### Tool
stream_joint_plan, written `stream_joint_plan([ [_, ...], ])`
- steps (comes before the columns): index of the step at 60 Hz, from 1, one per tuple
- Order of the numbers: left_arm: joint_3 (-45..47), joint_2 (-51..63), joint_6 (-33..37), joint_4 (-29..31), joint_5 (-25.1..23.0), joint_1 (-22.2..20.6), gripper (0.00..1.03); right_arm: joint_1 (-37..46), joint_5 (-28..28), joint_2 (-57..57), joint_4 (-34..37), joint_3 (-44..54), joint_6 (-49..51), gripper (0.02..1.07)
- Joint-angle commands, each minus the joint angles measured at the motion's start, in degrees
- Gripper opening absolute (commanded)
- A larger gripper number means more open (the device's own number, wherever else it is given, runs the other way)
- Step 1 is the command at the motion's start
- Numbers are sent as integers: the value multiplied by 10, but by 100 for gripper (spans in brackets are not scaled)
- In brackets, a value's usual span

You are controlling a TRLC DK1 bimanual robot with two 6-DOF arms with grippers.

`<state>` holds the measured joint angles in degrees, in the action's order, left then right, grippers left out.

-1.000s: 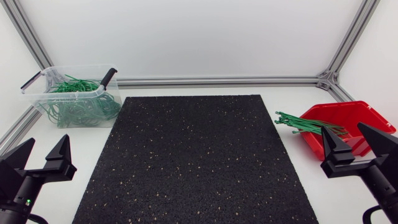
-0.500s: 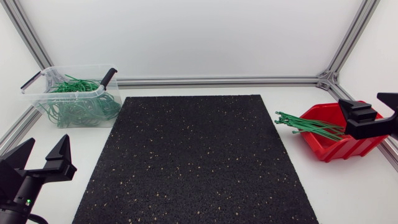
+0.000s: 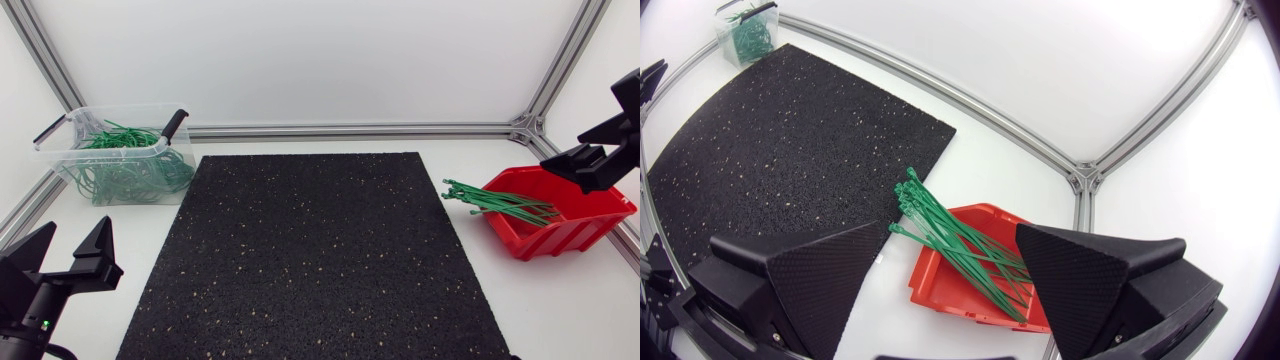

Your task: Take a green cable tie from the red box, thread the tail through the head to close it, then place it in the transparent bin on the left.

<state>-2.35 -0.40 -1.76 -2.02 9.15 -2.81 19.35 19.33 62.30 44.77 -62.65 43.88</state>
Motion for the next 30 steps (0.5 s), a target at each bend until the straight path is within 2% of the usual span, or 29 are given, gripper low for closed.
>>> stream_joint_plan([
  [1, 25, -4, -12, 1, 6, -4, 99, 7, 4, 56, 24, -35, 49, 102],
  [6, 25, -4, -12, 1, 6, -4, 99, 12, -3, 84, 35, -40, 104, 102],
  [21, 25, -4, -12, 1, 6, -4, 99, 5, -9, 128, 20, -31, 190, 102],
  [26, 25, -4, -12, 1, 6, -4, 99, 8, -15, 128, -32, 1, 221, 95],
  [30, 25, -3, -12, 1, 6, -4, 99, 8, -18, 137, -63, 18, 234, 94],
])
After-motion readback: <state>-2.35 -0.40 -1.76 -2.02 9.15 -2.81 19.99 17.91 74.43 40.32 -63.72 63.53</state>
